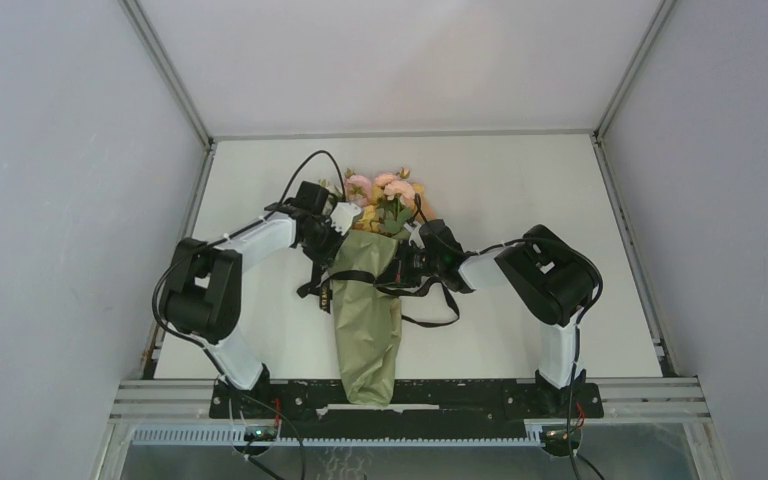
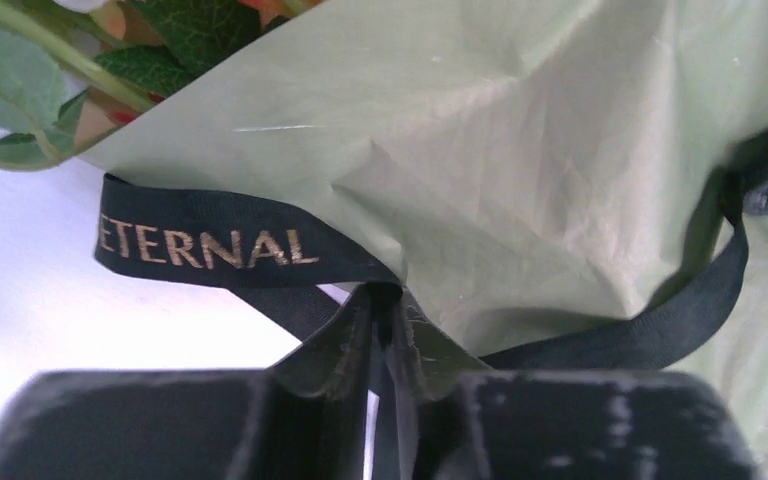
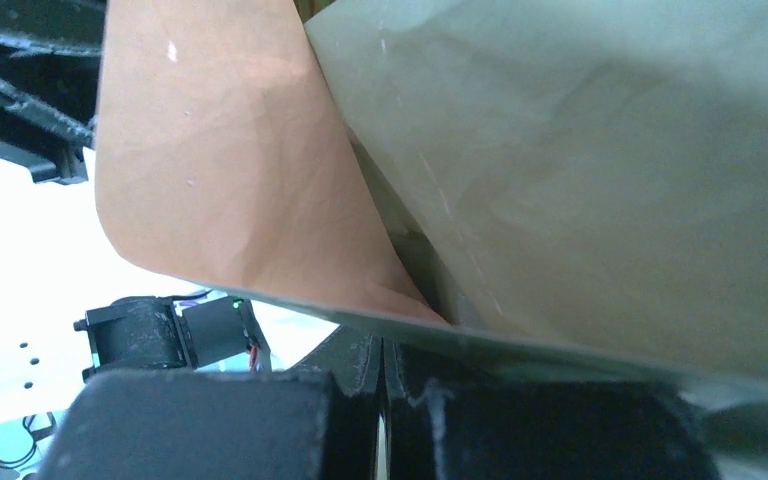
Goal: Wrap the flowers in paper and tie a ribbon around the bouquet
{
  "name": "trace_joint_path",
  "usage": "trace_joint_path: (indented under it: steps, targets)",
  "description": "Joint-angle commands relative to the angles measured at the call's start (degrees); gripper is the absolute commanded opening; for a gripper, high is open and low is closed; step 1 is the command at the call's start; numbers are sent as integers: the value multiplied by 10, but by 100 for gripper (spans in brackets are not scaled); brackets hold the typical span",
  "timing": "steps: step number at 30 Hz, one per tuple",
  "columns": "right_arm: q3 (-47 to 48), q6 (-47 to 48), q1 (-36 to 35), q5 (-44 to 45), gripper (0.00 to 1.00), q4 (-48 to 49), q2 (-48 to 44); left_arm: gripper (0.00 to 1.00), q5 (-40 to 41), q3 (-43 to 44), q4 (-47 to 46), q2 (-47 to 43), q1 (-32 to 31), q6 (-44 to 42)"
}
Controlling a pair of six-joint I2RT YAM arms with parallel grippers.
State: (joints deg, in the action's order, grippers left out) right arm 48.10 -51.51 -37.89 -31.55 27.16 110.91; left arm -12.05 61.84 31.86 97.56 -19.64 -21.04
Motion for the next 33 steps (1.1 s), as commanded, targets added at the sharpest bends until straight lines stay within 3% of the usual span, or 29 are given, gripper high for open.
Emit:
trace_joint_path:
  steps: [1,7,14,18,22,25,30,33]
  targets:
    - [15,12,1,1,0,6,-13,2,7,37,-9,7,0,4]
    - [15,10,4,1,0,11,-12,0,-75,12,17,-102,1,-24]
    - [15,1,6,-2,0,31,-6,0,-280,-70,191,-252,-4,-203]
    - [15,-8,7,-6,0,46,2,0,-383,-71,215,-248,-50,-181]
    - [14,-6,4,-7,0,44,1,0,-418,-22,174,-218,-136,-129]
    - [13,-4,1,-5,0,44,-5,0,-453,19,77,-186,-151,-26]
    - [-18,-41,8,-17,0,102,-11,0,-355,0,-172,-153,-140,176]
    - [-44,-59,12,-18,0,139,-15,0,-302,-30,-253,-125,-109,285]
